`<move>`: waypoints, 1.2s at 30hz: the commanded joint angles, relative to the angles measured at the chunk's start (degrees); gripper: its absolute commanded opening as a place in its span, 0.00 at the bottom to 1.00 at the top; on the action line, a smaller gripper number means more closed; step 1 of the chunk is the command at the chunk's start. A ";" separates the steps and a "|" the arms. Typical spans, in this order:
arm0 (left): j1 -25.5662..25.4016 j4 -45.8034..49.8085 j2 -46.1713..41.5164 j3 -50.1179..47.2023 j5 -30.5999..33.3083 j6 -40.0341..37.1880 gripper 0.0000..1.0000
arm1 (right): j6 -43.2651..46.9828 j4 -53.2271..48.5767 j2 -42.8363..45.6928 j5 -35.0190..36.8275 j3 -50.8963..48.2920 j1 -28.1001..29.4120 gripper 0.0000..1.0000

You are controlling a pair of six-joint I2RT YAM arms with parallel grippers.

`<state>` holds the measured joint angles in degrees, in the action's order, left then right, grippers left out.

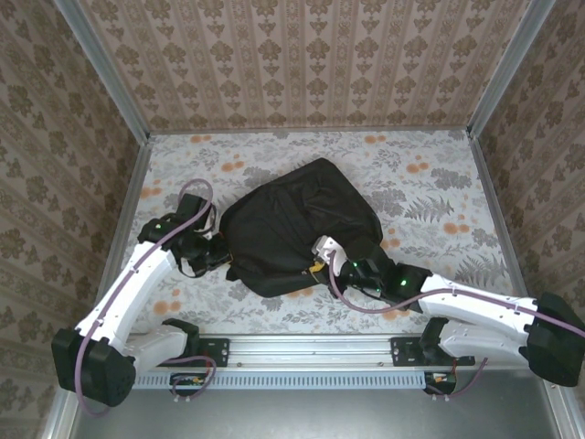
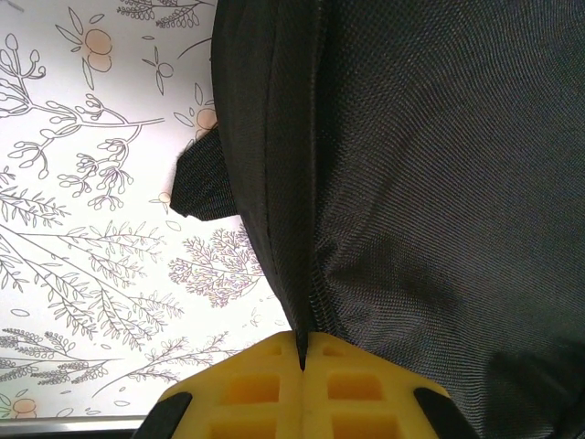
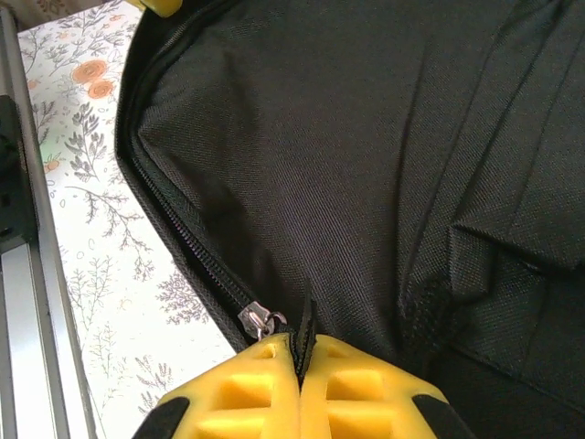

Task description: Pack books, pencil case, and school supplies into a backpack

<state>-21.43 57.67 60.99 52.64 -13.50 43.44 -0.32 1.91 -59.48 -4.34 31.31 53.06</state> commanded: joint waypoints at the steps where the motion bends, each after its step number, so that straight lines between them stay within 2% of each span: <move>1: -1.84 1.02 -1.01 0.67 1.63 -2.76 0.00 | -1.71 0.28 1.34 3.34 -0.29 -0.63 0.00; 3: -4.25 0.25 -0.58 1.51 1.36 -3.39 0.02 | -2.08 0.54 1.43 3.05 -0.21 -0.64 0.00; 6: -7.38 -0.82 -0.28 2.09 0.01 -3.97 0.33 | -3.97 0.69 2.75 4.24 -0.79 -0.70 0.00; 10: -7.40 -0.26 -1.93 4.12 -0.27 -6.61 0.48 | -10.81 -1.96 6.76 9.42 -2.42 -1.10 0.00; 13: -7.40 -0.90 -4.09 6.03 -1.14 -9.97 0.72 | -19.07 -8.04 10.36 16.13 -2.57 -2.69 0.00; 16: -7.06 -2.71 -6.55 7.06 -1.38 -12.05 1.00 | -28.10 -17.34 12.55 23.91 -1.44 -6.09 0.00; 19: -6.17 -4.18 -7.68 7.69 -0.67 -13.48 1.00 | -35.20 -25.29 13.68 29.56 -0.18 -10.34 0.00; 22: -5.11 -7.31 -8.28 7.17 -4.30 -15.26 1.00 | -36.03 -28.44 13.41 29.24 0.88 -15.06 0.05; 25: -2.37 -12.22 -9.94 5.61 -7.76 -16.26 1.00 | -35.19 -27.48 11.69 26.90 1.68 -20.27 0.02; 27: -1.80 -13.57 -10.28 5.27 -7.31 -16.28 1.00 | -35.55 -26.44 9.76 24.13 2.47 -23.75 0.03; 29: -1.43 -14.71 -10.13 4.94 -6.52 -16.77 1.00 | -35.26 -24.67 6.70 18.77 3.42 -27.50 0.06; 33: -0.77 -15.51 -9.41 4.33 -3.39 -16.63 1.00 | -35.16 -21.94 0.96 13.48 5.22 -31.94 0.11; 36: -0.19 -15.95 -8.29 4.37 -1.25 -16.65 1.00 | -33.25 -19.53 -2.66 10.75 7.07 -33.75 0.20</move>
<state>-22.31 43.55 52.12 57.60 -17.26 28.36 -34.41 -20.93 -60.10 11.18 35.86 20.45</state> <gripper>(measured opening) 0.999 0.187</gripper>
